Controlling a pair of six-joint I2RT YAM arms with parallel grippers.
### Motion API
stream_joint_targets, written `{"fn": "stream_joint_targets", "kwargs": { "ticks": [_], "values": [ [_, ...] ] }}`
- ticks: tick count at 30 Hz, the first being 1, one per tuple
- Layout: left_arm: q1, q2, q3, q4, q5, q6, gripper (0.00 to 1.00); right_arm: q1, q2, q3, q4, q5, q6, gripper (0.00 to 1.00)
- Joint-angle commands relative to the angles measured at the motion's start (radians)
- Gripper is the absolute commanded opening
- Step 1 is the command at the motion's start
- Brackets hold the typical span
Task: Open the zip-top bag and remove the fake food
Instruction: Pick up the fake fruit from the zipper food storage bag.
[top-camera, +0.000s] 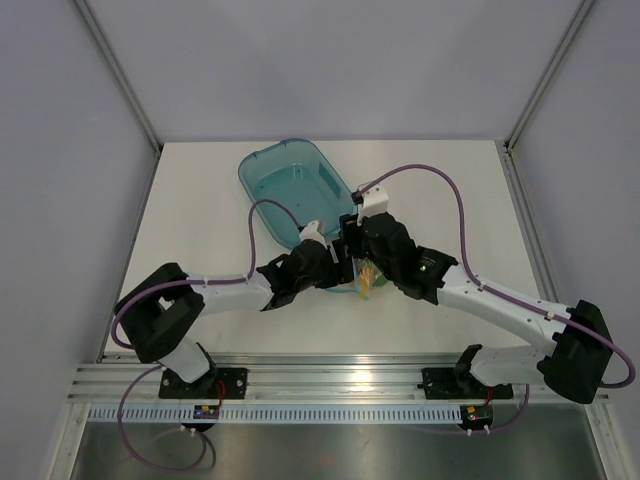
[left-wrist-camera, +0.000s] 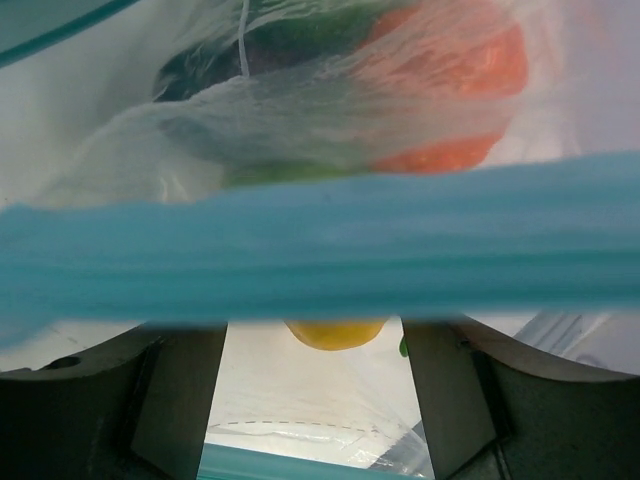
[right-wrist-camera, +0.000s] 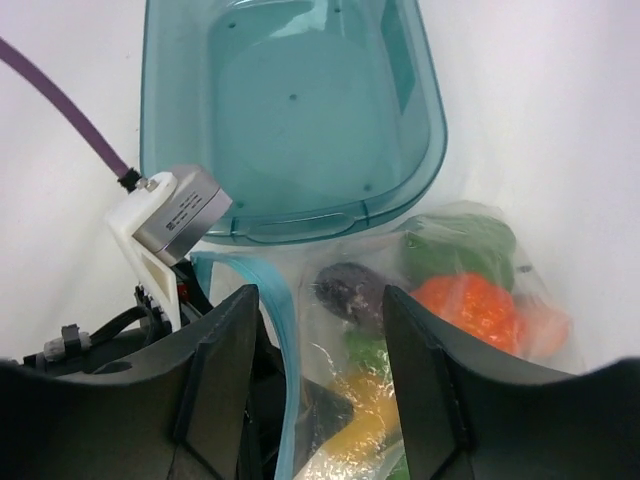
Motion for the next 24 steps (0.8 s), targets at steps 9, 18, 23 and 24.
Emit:
{"fn": "stream_joint_targets", "kwargs": {
  "ticks": [9, 18, 23, 24],
  "values": [
    [-0.004, 0.041, -0.014, 0.169, -0.009, 0.02, 0.7, -0.068, -0.063, 0.009, -0.07, 0.297, 0.199, 0.79],
    [-0.012, 0.064, 0.017, 0.117, -0.032, 0.023, 0.7, -0.212, 0.01, 0.029, -0.169, 0.208, 0.371, 0.87],
    [-0.013, 0.065, 0.015, 0.14, -0.041, 0.031, 0.7, -0.255, 0.067, 0.023, -0.202, 0.14, 0.489, 0.88],
    [-0.015, 0.067, 0.02, 0.14, -0.043, 0.037, 0.71, -0.261, 0.082, 0.014, -0.196, 0.126, 0.497, 0.89]
  ]
}}
